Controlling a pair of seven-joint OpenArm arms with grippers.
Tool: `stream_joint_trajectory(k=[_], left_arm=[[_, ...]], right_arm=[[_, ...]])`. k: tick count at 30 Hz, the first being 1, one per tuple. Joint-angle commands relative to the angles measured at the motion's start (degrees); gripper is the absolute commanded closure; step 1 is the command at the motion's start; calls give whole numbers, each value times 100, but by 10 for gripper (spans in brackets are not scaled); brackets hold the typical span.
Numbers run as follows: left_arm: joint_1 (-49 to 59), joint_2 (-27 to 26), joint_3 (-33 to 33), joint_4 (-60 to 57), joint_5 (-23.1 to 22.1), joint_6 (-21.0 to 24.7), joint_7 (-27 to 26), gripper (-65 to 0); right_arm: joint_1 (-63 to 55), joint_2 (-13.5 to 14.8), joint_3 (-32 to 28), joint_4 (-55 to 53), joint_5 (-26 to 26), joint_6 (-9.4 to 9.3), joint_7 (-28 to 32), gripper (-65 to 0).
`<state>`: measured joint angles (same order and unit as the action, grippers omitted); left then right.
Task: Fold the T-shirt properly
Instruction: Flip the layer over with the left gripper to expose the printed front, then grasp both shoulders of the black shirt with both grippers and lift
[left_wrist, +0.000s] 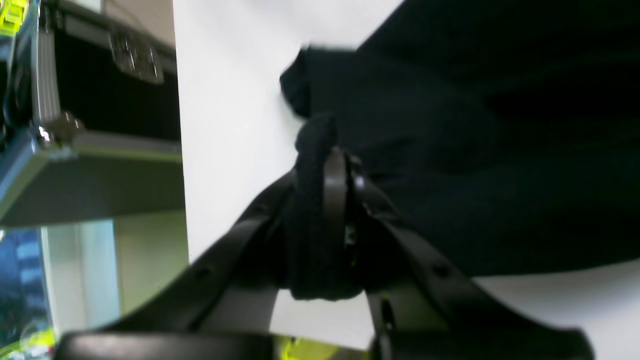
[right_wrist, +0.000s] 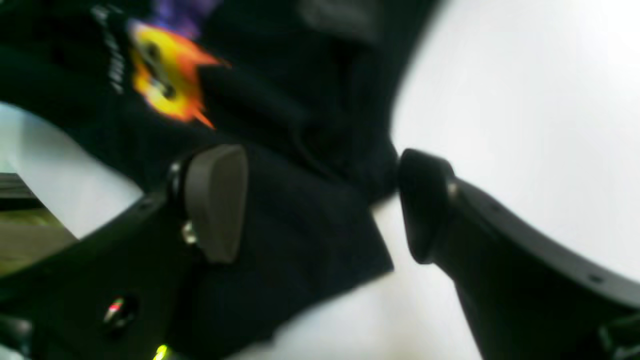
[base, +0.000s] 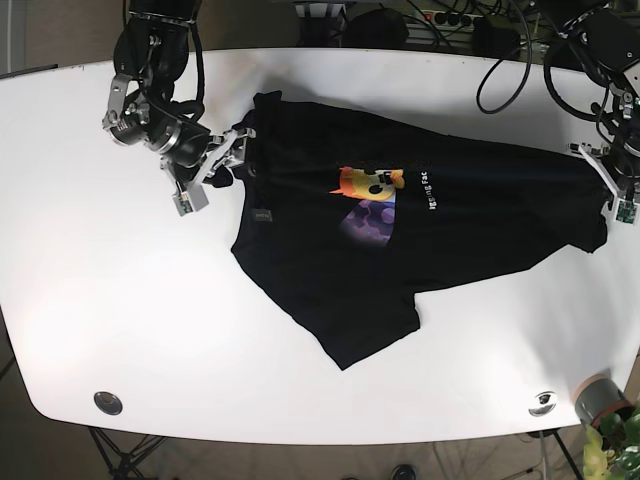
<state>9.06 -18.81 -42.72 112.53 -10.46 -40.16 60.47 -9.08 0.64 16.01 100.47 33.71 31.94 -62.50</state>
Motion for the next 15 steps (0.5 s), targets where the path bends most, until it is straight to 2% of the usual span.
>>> stream_joint_trajectory(k=[1,2,4,11,15], left_arm=[[65,-119,-40,57,-40,16,-117,0],[127,-119,-102,57,-40,16,-117,0],[197,-119,-313,48,-40,16,-205,0],[540,-225,-576,-268,-49,16,-759,0],[558,-225,-612,-260,-57,16,-768,0]], right_arm=[[60,19,-137,-64,105,-148,101,-444],[60,19,-199,-108,114,-254,109,-444],[77,19,-252,-187,114,-342,118,-444],[165,10,-427,-284,149,-386,118,-444],[148,10,-454,-284,149,-386,118,-444]])
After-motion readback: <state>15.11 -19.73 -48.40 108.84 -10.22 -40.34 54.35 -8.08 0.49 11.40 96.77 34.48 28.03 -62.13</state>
